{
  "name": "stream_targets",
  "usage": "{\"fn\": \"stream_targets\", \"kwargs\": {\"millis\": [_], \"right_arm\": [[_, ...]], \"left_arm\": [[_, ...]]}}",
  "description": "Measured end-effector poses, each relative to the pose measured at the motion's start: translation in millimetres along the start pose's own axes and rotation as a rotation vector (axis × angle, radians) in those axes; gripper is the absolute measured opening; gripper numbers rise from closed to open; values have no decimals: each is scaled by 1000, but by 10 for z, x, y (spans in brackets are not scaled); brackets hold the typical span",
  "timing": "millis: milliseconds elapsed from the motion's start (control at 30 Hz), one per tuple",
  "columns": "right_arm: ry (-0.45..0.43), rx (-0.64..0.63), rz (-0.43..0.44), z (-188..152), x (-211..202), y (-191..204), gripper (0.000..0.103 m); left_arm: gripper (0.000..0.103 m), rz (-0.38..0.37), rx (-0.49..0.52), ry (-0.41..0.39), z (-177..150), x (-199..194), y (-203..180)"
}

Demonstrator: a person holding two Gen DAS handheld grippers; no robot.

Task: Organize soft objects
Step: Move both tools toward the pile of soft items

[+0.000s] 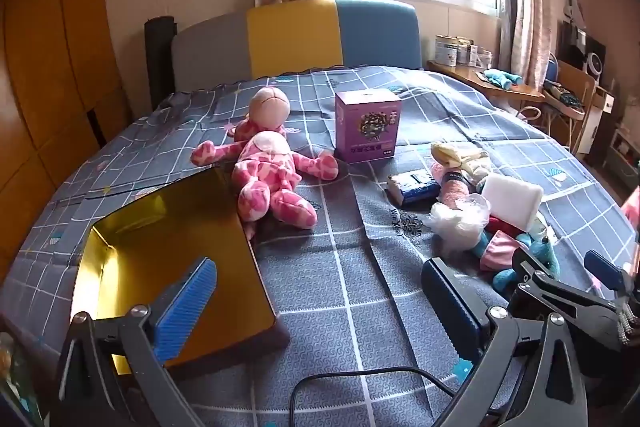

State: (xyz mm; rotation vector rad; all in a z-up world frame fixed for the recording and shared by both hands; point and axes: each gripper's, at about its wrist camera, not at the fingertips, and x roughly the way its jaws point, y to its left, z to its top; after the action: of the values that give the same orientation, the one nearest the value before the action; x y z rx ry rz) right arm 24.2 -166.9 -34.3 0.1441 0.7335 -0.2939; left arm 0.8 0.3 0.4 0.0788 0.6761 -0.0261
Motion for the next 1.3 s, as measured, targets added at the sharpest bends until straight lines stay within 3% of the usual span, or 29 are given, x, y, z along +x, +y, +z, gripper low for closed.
{"fn": "stream_targets", "kwargs": {"millis": [267, 700, 1300], "right_arm": [[-8, -20, 7, 7, -21, 84, 103], [-22, -38, 24, 39, -82, 59, 103], [-63, -37, -4, 189, -141, -241, 103]], "left_arm": [[103, -12, -13, -16, -66, -77, 159], [103, 1, -34, 7, -37, -23, 109], [103, -21, -37, 26, -7, 23, 95]]}}
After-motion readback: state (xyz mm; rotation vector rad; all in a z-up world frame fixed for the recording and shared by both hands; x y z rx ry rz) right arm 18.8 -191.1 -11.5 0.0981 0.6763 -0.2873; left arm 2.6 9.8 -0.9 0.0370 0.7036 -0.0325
